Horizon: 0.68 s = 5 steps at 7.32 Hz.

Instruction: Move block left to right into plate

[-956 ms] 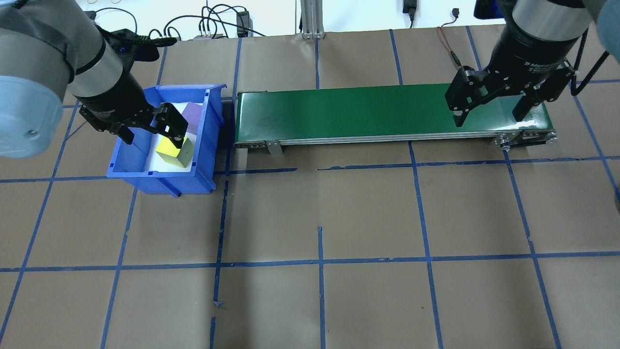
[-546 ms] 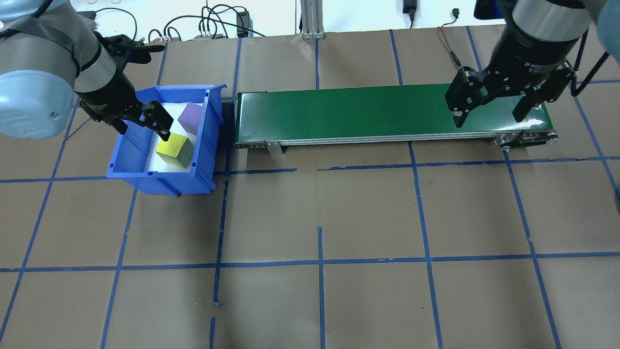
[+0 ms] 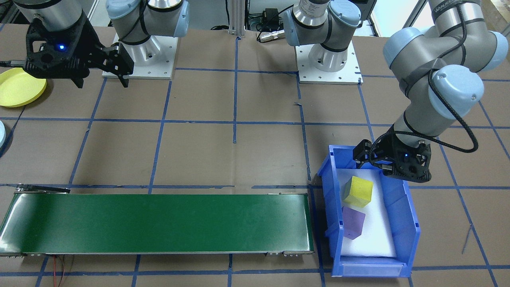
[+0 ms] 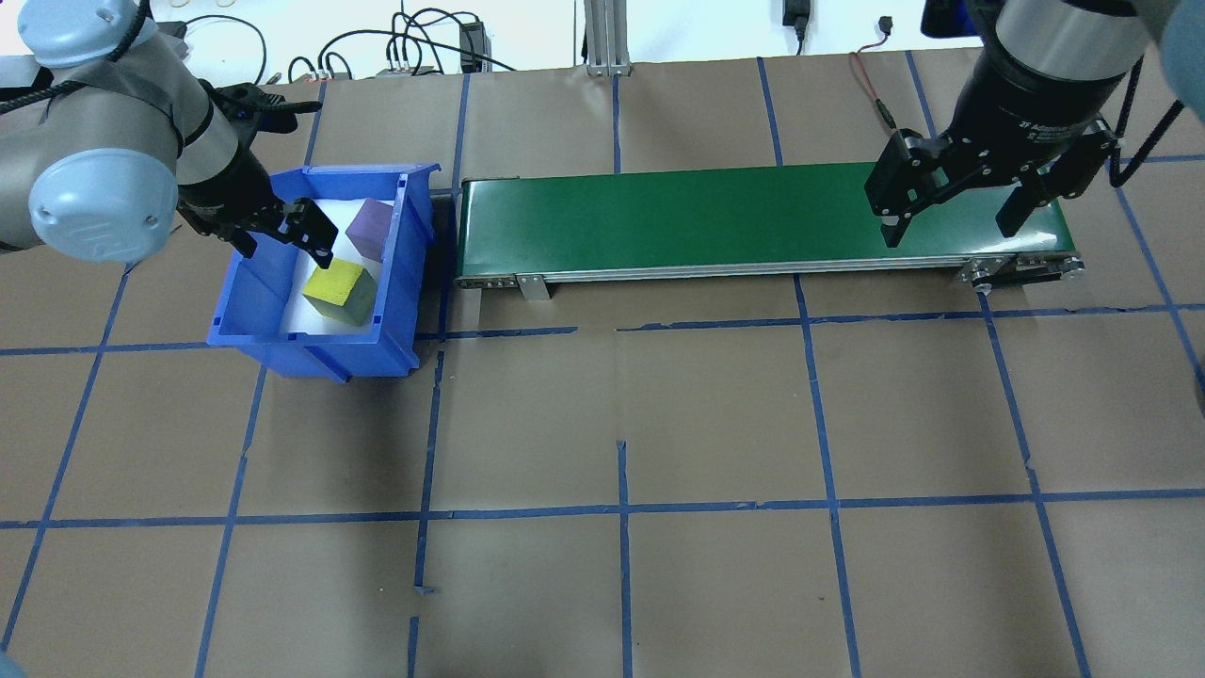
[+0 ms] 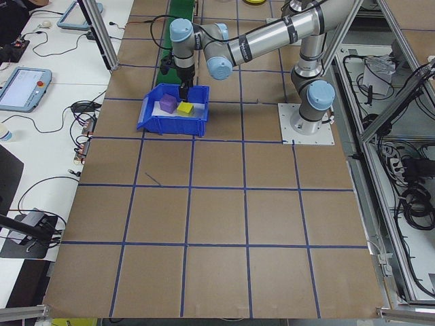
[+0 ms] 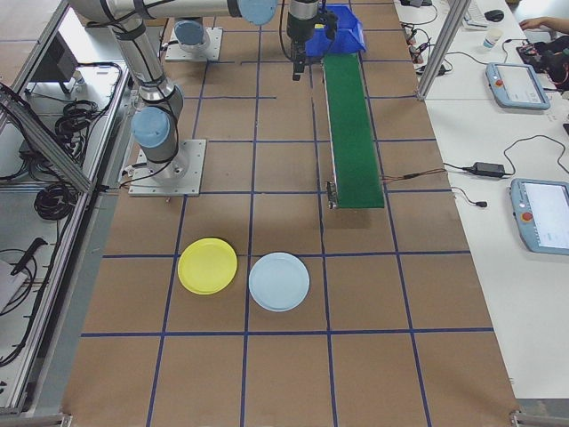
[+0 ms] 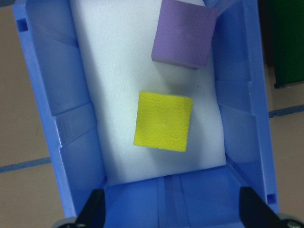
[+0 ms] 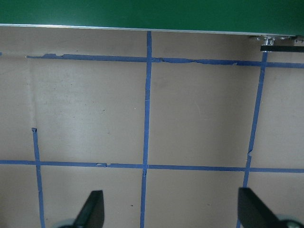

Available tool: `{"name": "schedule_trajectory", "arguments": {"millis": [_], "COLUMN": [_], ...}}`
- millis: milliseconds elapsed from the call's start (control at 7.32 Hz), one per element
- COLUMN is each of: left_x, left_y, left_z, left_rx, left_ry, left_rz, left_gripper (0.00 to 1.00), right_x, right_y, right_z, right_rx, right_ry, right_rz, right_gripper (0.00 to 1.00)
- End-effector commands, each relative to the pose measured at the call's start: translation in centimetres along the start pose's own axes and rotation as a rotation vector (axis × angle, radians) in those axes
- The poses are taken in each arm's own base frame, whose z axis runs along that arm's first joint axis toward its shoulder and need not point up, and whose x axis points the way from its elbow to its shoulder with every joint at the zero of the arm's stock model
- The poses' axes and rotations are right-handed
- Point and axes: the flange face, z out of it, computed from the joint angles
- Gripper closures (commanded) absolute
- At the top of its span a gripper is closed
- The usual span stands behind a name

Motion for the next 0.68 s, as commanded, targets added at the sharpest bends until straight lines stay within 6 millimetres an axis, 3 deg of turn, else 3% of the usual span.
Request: {"name": "schedule_trajectory", "arguments": {"millis": [0,546], "left_x": [-0.4,-0.4], "left_y": [-1.3,-1.3], "left_z": [3.3,8.7], "left_rx": [-0.020,-0.036], "left_ry": [0.014,0.016], "left_rz": [-0.002,0.006], "left_gripper": [0.00,0.00], "right_x": [0.0,0.0], "right_y": [0.0,0.0], "right_z": [0.0,0.0], "right_rx": [0.000,0.000], "right_ry": [0.000,0.000], "right_rz": [0.000,0.000], "right_gripper": [0.00,0.00]}}
